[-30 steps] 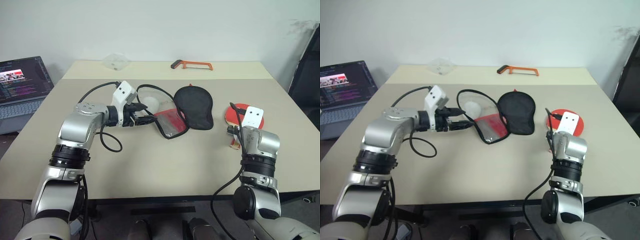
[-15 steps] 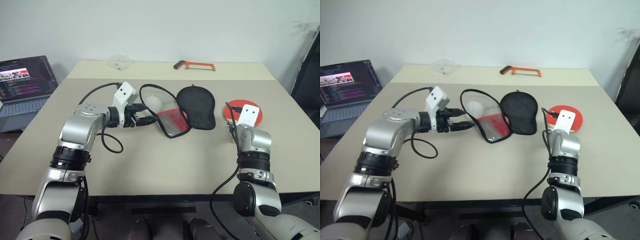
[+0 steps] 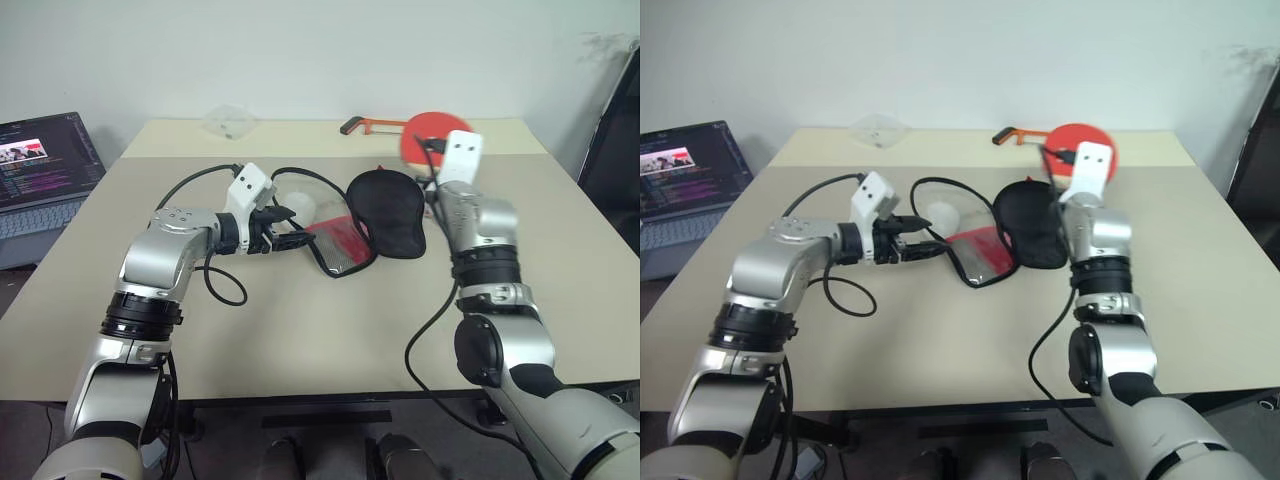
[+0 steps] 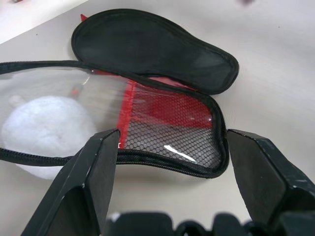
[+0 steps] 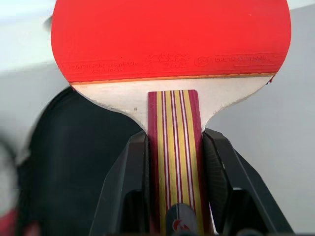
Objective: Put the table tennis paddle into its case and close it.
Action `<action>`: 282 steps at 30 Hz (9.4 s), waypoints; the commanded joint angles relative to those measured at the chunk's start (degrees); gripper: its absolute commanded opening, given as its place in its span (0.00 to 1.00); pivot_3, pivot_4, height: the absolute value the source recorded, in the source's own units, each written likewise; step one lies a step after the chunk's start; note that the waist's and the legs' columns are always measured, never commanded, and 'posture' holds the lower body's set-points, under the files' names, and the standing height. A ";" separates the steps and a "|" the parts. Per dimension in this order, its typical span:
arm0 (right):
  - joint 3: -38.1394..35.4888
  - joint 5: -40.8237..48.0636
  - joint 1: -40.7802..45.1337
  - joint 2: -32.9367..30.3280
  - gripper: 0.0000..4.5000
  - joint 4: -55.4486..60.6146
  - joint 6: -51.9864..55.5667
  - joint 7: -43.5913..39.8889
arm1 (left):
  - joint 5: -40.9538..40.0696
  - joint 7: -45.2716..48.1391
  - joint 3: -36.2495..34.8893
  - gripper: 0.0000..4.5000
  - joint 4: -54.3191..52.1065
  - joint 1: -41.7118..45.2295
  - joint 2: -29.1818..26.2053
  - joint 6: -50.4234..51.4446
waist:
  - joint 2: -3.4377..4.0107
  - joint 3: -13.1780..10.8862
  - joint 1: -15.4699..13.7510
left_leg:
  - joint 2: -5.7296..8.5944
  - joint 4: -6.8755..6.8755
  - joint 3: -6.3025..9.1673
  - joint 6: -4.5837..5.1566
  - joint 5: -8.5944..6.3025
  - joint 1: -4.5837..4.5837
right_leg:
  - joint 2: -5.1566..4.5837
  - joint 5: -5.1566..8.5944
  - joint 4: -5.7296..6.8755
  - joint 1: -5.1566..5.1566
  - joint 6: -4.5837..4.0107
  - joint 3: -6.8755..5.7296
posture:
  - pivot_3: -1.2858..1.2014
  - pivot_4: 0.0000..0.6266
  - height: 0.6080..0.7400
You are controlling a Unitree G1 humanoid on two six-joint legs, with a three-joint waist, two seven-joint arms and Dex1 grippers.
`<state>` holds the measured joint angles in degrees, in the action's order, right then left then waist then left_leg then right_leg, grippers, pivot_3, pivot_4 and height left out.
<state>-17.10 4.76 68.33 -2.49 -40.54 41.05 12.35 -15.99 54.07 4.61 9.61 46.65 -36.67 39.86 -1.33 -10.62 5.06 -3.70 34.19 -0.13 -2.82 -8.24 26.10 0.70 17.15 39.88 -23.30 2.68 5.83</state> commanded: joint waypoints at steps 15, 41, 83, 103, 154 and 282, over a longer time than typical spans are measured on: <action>3.96 1.01 5.45 -0.57 0.24 -17.05 -10.48 -4.73 | -2.28 -3.00 -3.34 0.83 -8.78 -3.54 -2.02 4.60 | 0.00 -0.02 -0.23 | 0.02 -0.12 0.06 -0.09 0.06 -0.01 | -0.04 0.02 0.04 -0.02 -0.02 -0.11 | 0.52 0.24 1.00; 6.10 0.23 4.33 -2.28 0.32 -24.87 -14.36 -7.05 | -2.45 -3.74 -2.95 0.83 -10.41 -3.83 -3.11 6.05 | 0.00 -0.02 -0.20 | 0.02 -0.12 0.06 -0.13 0.08 -0.01 | -0.04 0.02 0.05 -0.01 -0.03 -0.11 | 0.52 0.24 1.00; 7.94 28.08 -40.57 -34.56 1.00 61.37 2.66 -58.03 | 15.11 -6.47 5.99 0.01 22.98 5.97 7.32 -16.56 | -0.09 -0.01 -1.95 | -0.01 0.57 0.14 -0.14 0.14 -0.03 | 0.04 0.09 0.13 0.22 0.34 -0.06 | 0.52 0.24 1.00; 0.17 27.49 -39.21 -35.28 1.00 62.24 3.35 -48.71 | 16.28 -23.92 2.46 0.01 53.07 27.83 37.19 -37.94 | -0.17 -0.05 -3.14 | 0.11 0.71 0.17 -0.15 0.14 0.26 | -0.01 0.00 0.01 0.16 0.49 -0.04 | 0.52 0.24 1.00; -7.40 31.35 -20.29 -7.53 1.00 10.48 12.24 -26.79 | -5.33 5.52 -9.32 0.99 -18.41 -18.78 -11.24 -2.12 | -0.03 -0.01 0.20 | -0.15 0.35 0.11 -0.24 0.31 -0.15 | 0.16 -0.03 0.19 0.17 0.24 -0.01 | 0.52 0.24 1.00; 17.06 32.28 -35.11 -33.84 0.99 58.18 20.10 -44.10 | -0.72 -2.42 1.05 1.00 -8.49 -7.79 6.82 -4.24 | -1.02 0.60 -1.74 | -0.03 0.08 0.13 -0.19 0.31 -0.17 | -0.01 -0.02 -0.36 0.36 0.36 -0.07 | 0.52 0.24 1.00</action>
<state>0.38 38.87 31.29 -38.38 18.81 63.73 -34.85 -17.40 53.17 7.65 0.89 37.13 -29.74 36.98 -2.36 -10.02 3.31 -3.73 34.29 0.00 -3.02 -7.93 25.92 0.70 17.13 39.57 -22.95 3.04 5.76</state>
